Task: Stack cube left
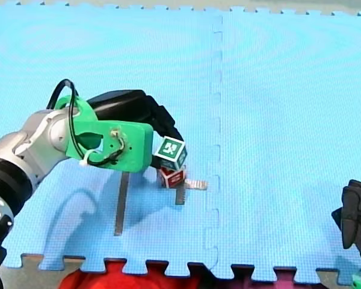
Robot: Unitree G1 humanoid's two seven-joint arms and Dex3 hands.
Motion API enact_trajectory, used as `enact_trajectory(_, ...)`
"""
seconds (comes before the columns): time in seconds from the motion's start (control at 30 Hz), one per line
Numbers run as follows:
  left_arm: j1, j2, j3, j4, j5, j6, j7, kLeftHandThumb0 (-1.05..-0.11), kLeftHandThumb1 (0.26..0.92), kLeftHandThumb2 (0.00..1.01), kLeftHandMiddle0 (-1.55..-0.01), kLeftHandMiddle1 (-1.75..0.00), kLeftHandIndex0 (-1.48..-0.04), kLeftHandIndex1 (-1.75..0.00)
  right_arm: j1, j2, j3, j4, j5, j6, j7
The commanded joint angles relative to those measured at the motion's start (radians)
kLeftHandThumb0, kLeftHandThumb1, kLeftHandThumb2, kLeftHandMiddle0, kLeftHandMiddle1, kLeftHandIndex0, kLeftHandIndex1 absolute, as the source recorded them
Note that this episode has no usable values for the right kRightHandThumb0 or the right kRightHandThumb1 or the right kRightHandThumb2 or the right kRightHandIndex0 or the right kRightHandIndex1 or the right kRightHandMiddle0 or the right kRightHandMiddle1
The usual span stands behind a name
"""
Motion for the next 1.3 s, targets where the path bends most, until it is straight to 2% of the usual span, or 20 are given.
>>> enact_trajectory(0.0, -0.005, 0.003, -0.004, -0.001, 0.004, 0.004, 0.003, -0.504, 0.784, 0.01, -1.03, -1.75, -1.33, 0.00, -0.002, -0.006, -0.002, 0.004, 0.006, -0.006, 0.000)
enact_trajectory(0.2, -0.003, 0.003, -0.005, -0.002, 0.004, 0.006, 0.007, -0.503, 0.788, 0.01, -1.03, -1.75, -1.33, 0.00, -0.003, -0.007, -0.004, 0.012, 0.005, -0.012, -0.001)
enact_trajectory(0.7, 0.005, 0.001, -0.004, -0.005, 0.003, 0.003, 0.031, -0.503, 0.793, 0.00, -1.03, -1.75, -1.33, 0.00, 0.003, -0.008, -0.004, 0.011, 0.011, -0.025, 0.011)
enact_trajectory(1.27, 0.000, -0.001, -0.001, 0.004, -0.002, 0.001, 0.039, -0.503, 0.791, 0.00, -1.04, -1.75, -1.33, 0.00, 0.007, -0.002, -0.005, -0.009, 0.012, -0.015, 0.017)
